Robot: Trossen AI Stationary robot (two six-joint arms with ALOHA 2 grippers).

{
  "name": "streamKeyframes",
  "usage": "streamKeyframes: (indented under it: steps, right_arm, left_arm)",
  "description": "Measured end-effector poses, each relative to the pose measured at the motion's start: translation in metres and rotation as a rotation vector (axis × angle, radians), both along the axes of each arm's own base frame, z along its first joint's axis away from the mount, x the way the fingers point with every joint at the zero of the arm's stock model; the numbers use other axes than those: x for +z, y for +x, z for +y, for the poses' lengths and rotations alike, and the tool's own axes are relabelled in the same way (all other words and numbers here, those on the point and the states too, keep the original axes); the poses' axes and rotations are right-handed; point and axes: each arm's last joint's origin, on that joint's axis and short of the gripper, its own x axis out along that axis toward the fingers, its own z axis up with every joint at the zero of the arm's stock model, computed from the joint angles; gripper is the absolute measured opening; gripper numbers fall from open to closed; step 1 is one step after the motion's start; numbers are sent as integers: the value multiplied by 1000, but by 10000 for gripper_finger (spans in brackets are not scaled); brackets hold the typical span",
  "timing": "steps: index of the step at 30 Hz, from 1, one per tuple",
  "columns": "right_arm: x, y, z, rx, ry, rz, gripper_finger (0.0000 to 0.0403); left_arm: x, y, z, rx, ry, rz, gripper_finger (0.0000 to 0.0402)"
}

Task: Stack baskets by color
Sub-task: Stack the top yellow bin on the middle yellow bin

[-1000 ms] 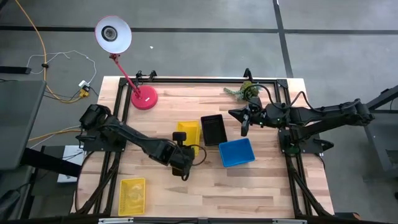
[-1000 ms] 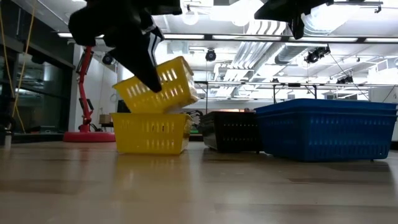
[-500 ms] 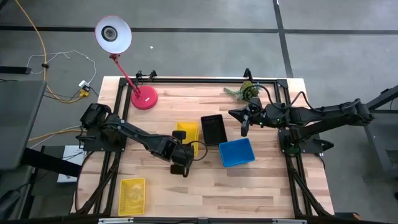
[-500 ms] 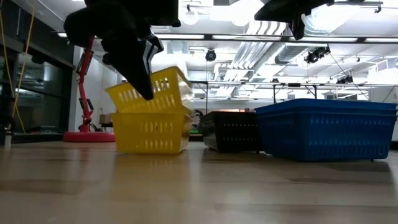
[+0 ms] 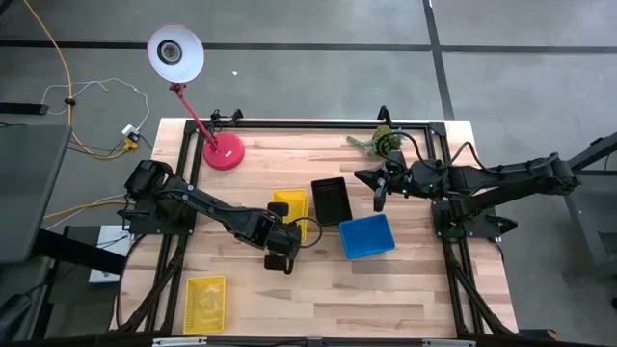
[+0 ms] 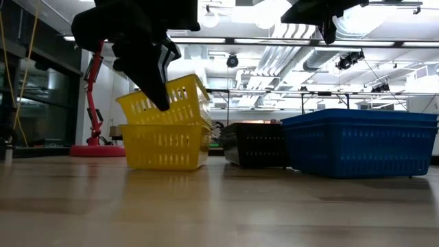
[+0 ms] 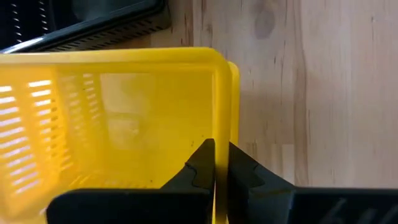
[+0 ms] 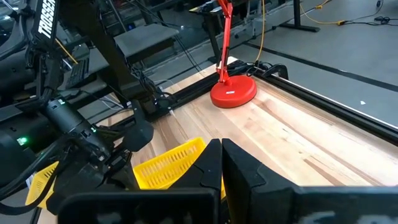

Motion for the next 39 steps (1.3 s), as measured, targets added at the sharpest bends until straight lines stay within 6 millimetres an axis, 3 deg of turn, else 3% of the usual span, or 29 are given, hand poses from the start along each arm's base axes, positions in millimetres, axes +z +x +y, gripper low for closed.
streamKeyframes:
  steps: [6, 16, 26, 33, 36, 39]
  right_arm:
    - [0, 0, 0, 0, 0, 0, 0]
    - [0, 0, 0, 0, 0, 0, 0]
    - [-1, -1, 0, 0, -1, 15, 0]
    - [-2, -1, 0, -17, -6, 27, 0]
    - [-3, -1, -1, -20, -7, 34, 0]
    - [-3, -1, -2, -28, -5, 35, 0]
  left_arm:
    - [0, 0, 1, -24, 32, 5, 38]
    - [1, 0, 3, -6, 81, -1, 128]
    - [25, -6, 2, -1, -11, 11, 176]
    - [58, -13, 7, -6, -16, -115, 163]
    - [70, -24, 16, -2, 22, -185, 125]
    - [77, -40, 30, 17, 8, -294, 60]
